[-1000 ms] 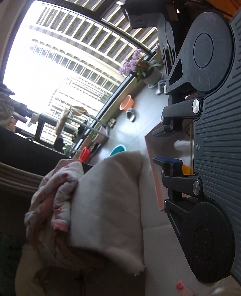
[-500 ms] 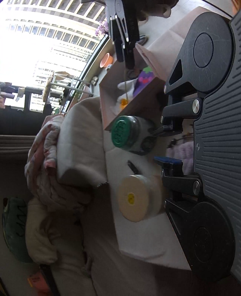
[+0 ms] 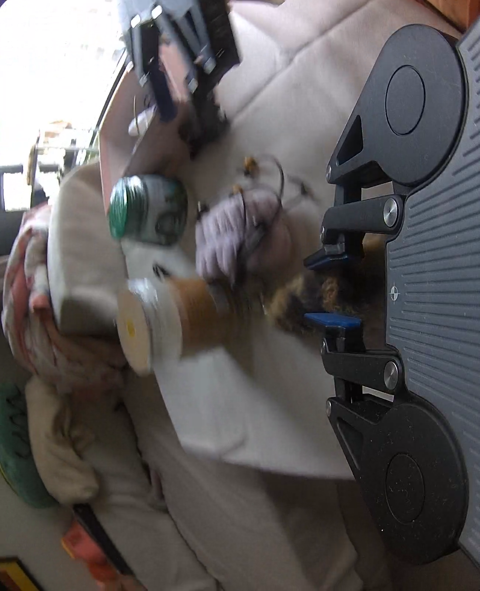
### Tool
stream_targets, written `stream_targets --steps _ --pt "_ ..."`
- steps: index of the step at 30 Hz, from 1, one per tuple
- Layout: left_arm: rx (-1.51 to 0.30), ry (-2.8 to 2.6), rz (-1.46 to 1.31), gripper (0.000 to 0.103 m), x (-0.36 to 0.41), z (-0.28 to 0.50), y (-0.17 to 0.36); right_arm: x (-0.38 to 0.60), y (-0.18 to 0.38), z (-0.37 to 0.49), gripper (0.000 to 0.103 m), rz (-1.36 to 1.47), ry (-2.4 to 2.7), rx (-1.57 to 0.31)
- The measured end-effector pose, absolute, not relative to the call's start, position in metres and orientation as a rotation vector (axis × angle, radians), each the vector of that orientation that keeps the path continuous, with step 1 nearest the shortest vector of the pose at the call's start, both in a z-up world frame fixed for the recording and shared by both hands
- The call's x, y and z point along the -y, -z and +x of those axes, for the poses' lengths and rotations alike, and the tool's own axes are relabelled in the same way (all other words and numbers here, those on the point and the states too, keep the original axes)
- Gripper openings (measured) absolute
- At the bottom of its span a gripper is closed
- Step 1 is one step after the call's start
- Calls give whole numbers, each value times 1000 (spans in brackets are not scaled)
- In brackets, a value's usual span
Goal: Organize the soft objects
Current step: 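Grasp the brown spotted fur plush on the table with the left tool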
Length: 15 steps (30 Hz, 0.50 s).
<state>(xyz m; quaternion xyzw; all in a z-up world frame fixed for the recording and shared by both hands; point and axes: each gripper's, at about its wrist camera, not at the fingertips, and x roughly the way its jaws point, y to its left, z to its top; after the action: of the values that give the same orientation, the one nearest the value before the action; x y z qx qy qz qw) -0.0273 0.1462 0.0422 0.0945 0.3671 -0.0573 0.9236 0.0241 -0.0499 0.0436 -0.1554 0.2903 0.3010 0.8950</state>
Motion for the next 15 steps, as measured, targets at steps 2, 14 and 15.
stream_targets --steps 2,14,15 --pt "-746 85 180 32 -158 -28 -48 51 -35 24 61 -301 -628 -642" --pt "-706 87 -189 30 -224 -10 -69 59 0 16 63 -232 -612 -777" --pt "-716 95 -169 30 -220 -6 -67 59 1 15 63 -229 -614 -776"
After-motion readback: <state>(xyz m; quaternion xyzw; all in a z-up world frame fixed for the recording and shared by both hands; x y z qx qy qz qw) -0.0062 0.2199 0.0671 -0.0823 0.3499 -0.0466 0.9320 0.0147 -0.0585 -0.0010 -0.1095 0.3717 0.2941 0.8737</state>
